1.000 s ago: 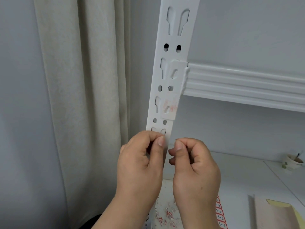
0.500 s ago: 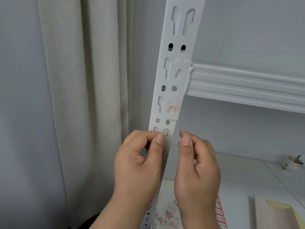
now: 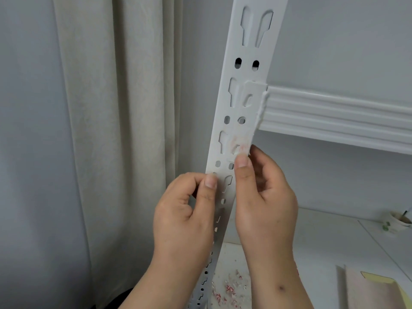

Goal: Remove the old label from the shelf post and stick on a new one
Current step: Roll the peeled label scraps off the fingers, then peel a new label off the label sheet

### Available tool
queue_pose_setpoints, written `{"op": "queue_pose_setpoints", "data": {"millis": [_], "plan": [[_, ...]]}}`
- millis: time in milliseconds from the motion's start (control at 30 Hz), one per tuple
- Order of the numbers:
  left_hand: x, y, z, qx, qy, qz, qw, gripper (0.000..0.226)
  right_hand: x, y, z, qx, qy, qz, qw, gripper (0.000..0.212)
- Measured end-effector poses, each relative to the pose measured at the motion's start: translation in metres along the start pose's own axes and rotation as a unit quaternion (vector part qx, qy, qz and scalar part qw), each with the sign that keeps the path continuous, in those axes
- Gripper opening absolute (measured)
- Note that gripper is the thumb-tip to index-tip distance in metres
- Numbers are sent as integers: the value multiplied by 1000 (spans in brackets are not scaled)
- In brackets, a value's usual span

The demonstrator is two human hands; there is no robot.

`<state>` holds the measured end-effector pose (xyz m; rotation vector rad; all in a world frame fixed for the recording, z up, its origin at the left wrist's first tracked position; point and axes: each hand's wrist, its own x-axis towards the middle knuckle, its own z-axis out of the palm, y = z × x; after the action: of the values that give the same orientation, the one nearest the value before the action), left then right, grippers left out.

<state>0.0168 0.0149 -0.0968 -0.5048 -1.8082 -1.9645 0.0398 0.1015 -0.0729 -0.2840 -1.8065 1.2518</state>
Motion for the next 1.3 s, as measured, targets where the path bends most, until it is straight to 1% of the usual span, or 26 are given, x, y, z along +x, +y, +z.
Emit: {"op": "queue_pose_setpoints", "data": {"millis": [100,267,367,433,500,600,667,800,867,933,967,1033,1100,1200,1267,1300], "plan": [[3,3,0,11,5,8,1000,25,7,-8,0,7,1,4,1000,34],[10,13,2,15,0,26,1000,32,5,-15,-2,-2,-22,-12,1000,20],[11,15,2,8,6,23,1000,29,6,-18,-4,15,-30,0,999,24],[11,15,4,9,7,24,1000,28,8,-18,-3,19,-16,15,1000,21],[12,17,6,14,7,28,999,30,11,-18,-3,10,-6,17,1000,24],[13,21,6,13,2,31,999,31,11,-19,-5,-13,-25,-1,1000,23],[13,20,5,7,4,30,1000,31,8,-18,-7,-6,-35,-2,999,21],[11,17,6,-4,4,23,1000,25,1,-11,-11,11,-49,5,999,28],[10,14,6,-6,3,27,1000,20,-3,-4,-12,8,-31,14,999,22],[8,13,6,1,3,47,999,19,-5,4,-14,-7,10,15,1000,10],[7,13,6,7,1,61,998,18,-5,8,-16,-14,25,15,999,8],[1,11,9,22,-15,76,997,16,-7,19,-20,-21,41,26,999,15],[-10,4,15,49,-49,88,994,17,-10,34,-26,-32,38,50,998,18],[-31,-10,28,106,-125,90,982,17,-15,59,-37,-76,16,88,993,16],[-43,-21,36,129,-179,84,972,24,-20,76,-45,-98,2,118,988,16],[-48,-28,40,140,-201,81,966,23,-21,84,-49,-104,-2,134,986,16]]}}
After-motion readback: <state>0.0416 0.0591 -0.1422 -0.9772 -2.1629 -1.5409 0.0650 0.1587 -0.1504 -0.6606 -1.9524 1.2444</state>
